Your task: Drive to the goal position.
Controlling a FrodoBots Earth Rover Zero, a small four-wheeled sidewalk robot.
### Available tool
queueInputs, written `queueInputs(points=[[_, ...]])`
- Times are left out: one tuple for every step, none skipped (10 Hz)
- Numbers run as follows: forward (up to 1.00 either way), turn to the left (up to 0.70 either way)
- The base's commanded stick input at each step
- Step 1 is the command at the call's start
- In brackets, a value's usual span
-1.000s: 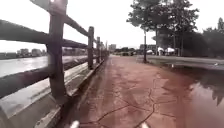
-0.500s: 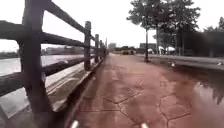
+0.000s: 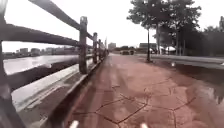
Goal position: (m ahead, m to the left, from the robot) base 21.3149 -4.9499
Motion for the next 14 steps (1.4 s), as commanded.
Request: queueInputs(points=[[0.7,0.0],[0.7,0.0],[0.7,0.0],[0.7,0.0],[0.7,0.0],[0.7,0.0],[0.7,0.0],[0.7,0.0],[0.7,0.0],[0.7,0.0],[0.7,0.0],[0.7,0.0],[0.7,0.0],[0.7,0.0]])
